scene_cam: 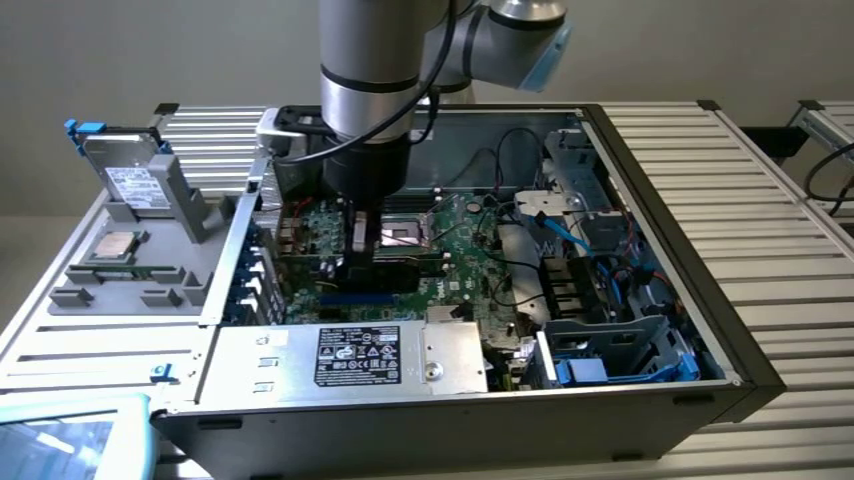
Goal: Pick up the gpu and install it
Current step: 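Insert the gpu into the slot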
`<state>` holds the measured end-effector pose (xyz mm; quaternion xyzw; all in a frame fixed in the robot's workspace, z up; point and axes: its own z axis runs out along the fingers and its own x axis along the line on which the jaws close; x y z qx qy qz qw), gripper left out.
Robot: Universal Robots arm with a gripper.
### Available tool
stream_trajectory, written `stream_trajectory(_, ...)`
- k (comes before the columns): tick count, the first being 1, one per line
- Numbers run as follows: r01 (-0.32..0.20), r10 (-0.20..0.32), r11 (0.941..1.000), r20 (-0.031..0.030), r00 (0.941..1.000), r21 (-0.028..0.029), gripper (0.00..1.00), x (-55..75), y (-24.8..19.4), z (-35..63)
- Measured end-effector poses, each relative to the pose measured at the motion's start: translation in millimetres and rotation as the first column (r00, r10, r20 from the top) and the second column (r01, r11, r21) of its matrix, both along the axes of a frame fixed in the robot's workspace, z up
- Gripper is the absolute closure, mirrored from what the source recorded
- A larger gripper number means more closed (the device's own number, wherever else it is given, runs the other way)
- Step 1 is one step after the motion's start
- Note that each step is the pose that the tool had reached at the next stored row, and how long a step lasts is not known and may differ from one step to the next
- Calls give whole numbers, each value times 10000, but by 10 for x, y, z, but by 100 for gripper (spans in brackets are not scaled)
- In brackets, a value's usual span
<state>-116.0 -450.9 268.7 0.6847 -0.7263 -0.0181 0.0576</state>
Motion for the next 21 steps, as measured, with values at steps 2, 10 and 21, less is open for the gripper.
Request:
stream_trajectory(2, -2, 2, 10000, -1, 10000, 0, 73, -15, 0, -10)
stream_trajectory(10, -2, 2, 10000, 0, 10000, 1, 73, -23, 0, -25)
stream_trajectory(21, -2, 2, 10000, 0, 10000, 3, 73, -26, 13, -26)
